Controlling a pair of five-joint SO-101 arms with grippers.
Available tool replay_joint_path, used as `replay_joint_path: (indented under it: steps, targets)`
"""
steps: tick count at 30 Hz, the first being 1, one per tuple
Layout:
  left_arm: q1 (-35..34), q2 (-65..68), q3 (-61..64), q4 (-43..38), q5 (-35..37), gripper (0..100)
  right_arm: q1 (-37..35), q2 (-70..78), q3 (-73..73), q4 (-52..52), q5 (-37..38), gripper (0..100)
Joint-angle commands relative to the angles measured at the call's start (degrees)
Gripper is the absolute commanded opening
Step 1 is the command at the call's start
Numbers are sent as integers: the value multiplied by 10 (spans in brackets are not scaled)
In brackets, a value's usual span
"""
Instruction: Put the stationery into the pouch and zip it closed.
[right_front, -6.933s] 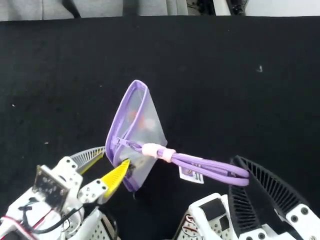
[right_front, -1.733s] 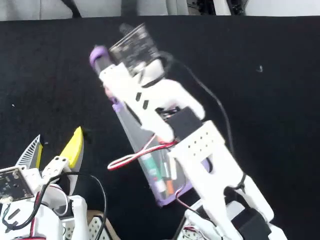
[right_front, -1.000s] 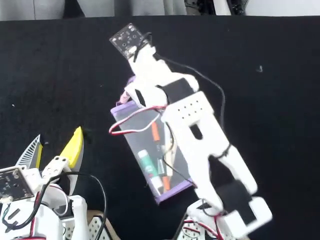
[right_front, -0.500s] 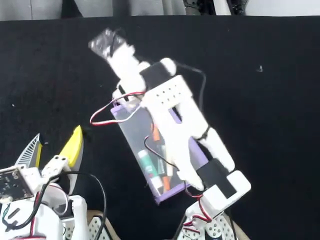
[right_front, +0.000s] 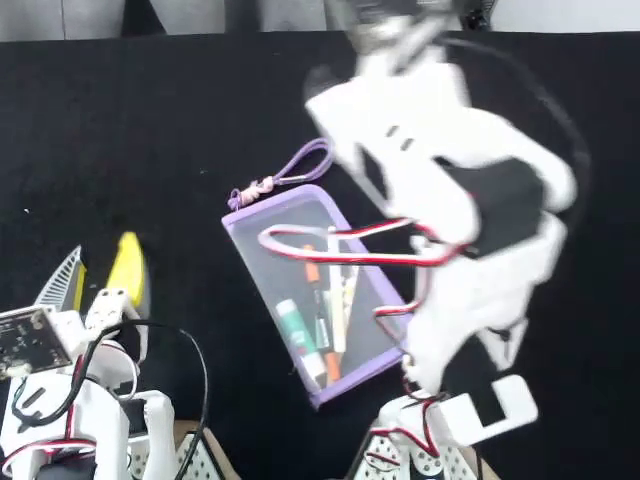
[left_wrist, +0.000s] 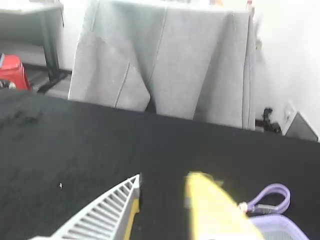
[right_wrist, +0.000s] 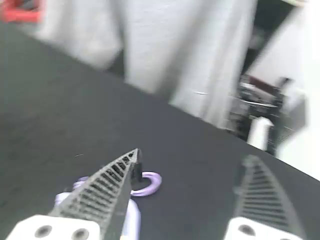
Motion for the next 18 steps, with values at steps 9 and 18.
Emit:
replay_joint_path:
  steps: [9,18]
  targets:
    - [0,4,4,-18,4,28,210,-148,-38,33,-5,15]
    - [0,4,94,71,3,29,271,-327,199,32,-6,14]
